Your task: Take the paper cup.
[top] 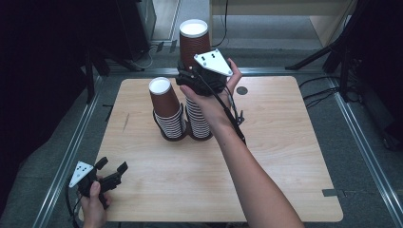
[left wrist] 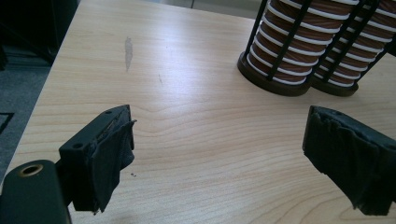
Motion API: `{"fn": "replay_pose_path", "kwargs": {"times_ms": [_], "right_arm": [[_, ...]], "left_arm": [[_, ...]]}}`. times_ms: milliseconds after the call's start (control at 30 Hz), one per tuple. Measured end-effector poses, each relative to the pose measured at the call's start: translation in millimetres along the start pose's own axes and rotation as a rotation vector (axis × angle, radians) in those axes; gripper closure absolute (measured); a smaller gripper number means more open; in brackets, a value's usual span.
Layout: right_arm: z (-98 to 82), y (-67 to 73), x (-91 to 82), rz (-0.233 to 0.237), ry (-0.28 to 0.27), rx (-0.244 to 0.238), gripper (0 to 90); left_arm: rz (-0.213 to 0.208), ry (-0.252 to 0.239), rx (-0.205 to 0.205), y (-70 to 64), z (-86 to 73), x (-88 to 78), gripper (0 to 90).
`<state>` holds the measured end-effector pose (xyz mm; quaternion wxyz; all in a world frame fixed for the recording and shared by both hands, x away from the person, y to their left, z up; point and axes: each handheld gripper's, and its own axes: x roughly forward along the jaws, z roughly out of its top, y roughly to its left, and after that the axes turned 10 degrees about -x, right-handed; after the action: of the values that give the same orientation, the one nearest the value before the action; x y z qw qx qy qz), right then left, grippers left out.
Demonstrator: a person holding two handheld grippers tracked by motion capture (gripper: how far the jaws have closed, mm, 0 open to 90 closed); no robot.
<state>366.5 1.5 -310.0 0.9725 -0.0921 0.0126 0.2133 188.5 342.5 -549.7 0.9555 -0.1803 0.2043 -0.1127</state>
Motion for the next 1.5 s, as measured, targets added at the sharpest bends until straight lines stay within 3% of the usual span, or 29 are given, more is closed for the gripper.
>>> {"fn": "replay_pose_path", "kwargs": {"times_ms": [767,1500], "right_arm": [[25.6,-6.6,-2.5,-0.024,-0.073,-0.015,12.2],[51.4,-21.3,-15.6,-0.038,-0.154,-0.023,12.3]], "left_arm": [[-0.004,-0.005,-0.001,-0.1,-0.1,-0.2,9.1],[-0.004,-0.001,0.0,0.2,-0.1,-0.3,9.1]]}}
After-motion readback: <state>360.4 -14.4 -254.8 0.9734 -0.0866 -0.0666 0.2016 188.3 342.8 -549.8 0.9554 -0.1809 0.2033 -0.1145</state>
